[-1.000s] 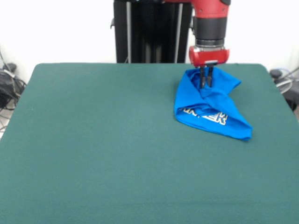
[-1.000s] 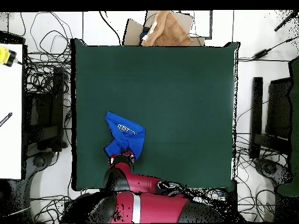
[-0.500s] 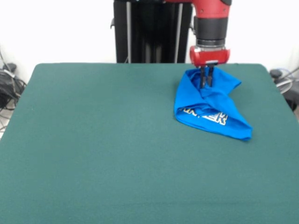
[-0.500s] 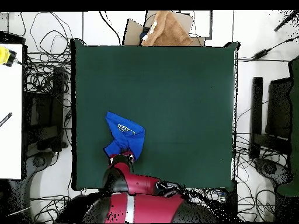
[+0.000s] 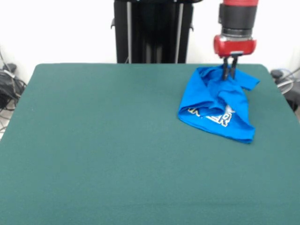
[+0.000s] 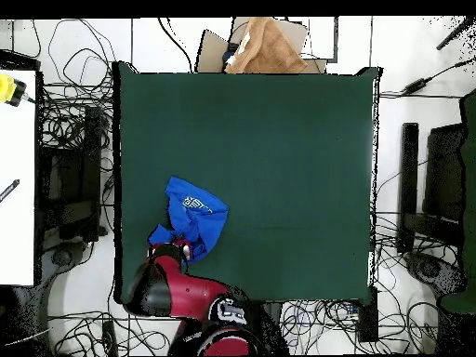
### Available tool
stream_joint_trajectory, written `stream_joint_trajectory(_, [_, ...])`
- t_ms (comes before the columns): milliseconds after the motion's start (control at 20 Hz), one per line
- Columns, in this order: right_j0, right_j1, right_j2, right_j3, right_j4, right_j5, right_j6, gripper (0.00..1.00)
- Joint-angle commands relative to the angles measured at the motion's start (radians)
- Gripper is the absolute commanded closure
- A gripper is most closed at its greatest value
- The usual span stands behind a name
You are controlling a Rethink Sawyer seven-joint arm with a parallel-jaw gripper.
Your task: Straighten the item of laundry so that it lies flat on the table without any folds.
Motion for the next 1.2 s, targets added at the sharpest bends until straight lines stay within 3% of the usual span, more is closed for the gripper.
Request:
stream_joint_trajectory(50, [0.046, -0.071, 0.014, -0.089, 0.150, 0.142, 0.284, 1.00])
stream_joint_trajectory(200, [0.011, -0.077, 0.024, -0.115, 0.128, 0.181, 0.245, 1.00])
stream_joint_trajectory(350, [-0.122, -0.017, 0.083, -0.203, 0.019, 0.225, 0.143, 1.00])
stream_joint_trajectory(500, [-0.193, 0.031, 0.106, -0.306, -0.056, 0.280, 0.042, 1.00])
stream_joint_trajectory(650, [-0.204, 0.062, 0.093, -0.398, -0.093, 0.336, 0.000, 1.00])
stream_joint_trajectory(950, [-0.178, 0.108, 0.066, -0.515, -0.134, 0.388, 0.024, 1.00])
stream_joint_trajectory(1200, [-0.169, 0.106, 0.056, -0.520, -0.174, 0.368, 0.067, 1.00])
